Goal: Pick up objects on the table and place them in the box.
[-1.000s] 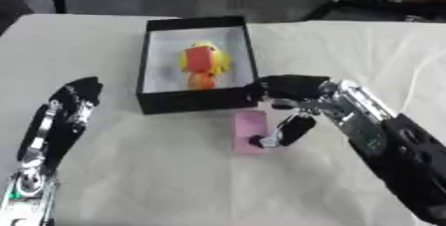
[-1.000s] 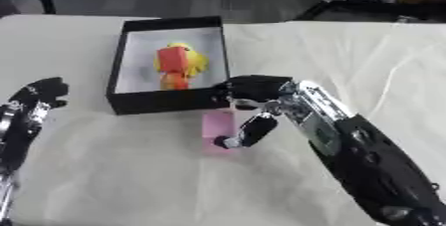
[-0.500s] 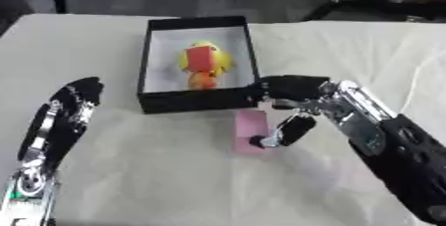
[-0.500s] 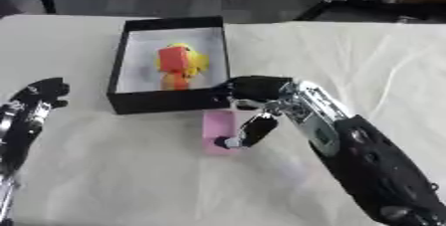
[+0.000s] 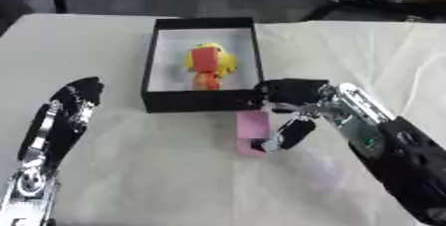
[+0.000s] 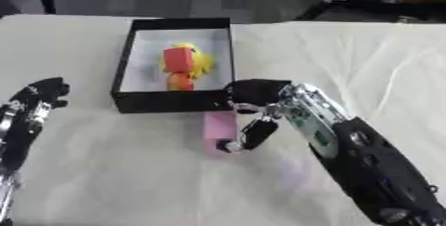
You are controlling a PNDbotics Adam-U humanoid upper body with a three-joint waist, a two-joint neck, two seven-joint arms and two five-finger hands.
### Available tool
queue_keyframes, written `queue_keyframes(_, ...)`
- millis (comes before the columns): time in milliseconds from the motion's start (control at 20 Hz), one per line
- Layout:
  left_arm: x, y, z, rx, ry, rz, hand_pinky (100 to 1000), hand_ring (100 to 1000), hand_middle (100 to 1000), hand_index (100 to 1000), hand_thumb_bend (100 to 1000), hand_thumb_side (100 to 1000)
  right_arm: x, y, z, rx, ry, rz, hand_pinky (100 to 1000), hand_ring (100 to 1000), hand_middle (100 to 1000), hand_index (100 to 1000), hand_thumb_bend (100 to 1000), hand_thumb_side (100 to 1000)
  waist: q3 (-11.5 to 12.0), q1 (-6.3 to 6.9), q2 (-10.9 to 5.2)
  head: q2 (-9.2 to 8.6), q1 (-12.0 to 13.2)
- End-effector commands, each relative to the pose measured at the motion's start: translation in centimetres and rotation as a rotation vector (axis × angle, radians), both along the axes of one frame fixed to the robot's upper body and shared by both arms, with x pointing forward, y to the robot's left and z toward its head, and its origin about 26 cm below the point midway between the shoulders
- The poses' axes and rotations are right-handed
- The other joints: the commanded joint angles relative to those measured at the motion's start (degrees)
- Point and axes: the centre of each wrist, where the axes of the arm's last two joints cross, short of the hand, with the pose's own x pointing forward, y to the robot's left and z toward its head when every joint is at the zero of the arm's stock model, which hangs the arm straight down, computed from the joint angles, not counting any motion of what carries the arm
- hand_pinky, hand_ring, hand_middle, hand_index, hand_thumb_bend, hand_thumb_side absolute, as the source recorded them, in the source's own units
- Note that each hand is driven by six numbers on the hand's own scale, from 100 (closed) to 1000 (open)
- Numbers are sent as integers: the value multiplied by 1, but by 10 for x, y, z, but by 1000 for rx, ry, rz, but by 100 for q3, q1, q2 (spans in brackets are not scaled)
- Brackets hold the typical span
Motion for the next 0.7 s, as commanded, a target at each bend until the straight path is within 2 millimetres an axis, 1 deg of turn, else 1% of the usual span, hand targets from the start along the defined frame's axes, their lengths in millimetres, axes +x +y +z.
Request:
queue_keyframes(50,0,6,9,19,-28,8,789,803,708,817,264,727,-2,-6,4,-32,-29,-3,953,862,754,963,324,644,-14,-62,-116,-9,5)
queue_keyframes(150,0,7,9,18,-27,10,788,803,708,817,265,727,-2,-6,14,-6,-67,1,955,865,780,967,325,646,-19,-61,-121,-9,9)
queue_keyframes(300,0,7,8,19,-27,12,788,802,707,817,266,727,-6,-6,37,38,-147,14,961,877,817,978,336,650,-28,-62,-128,-9,22)
queue_keyframes(500,-1,8,8,21,-24,17,788,802,707,817,268,726,-17,-7,63,81,-221,37,968,889,845,986,348,638,-46,-74,-134,-9,44)
queue_keyframes(600,-1,9,8,22,-24,18,788,802,707,817,268,726,-23,-6,70,84,-241,50,972,895,850,988,351,639,-50,-80,-134,-9,48)
queue_keyframes(700,-1,9,8,22,-24,19,787,801,707,817,270,725,-27,-5,73,75,-246,60,975,898,849,990,355,639,-50,-81,-136,-9,53)
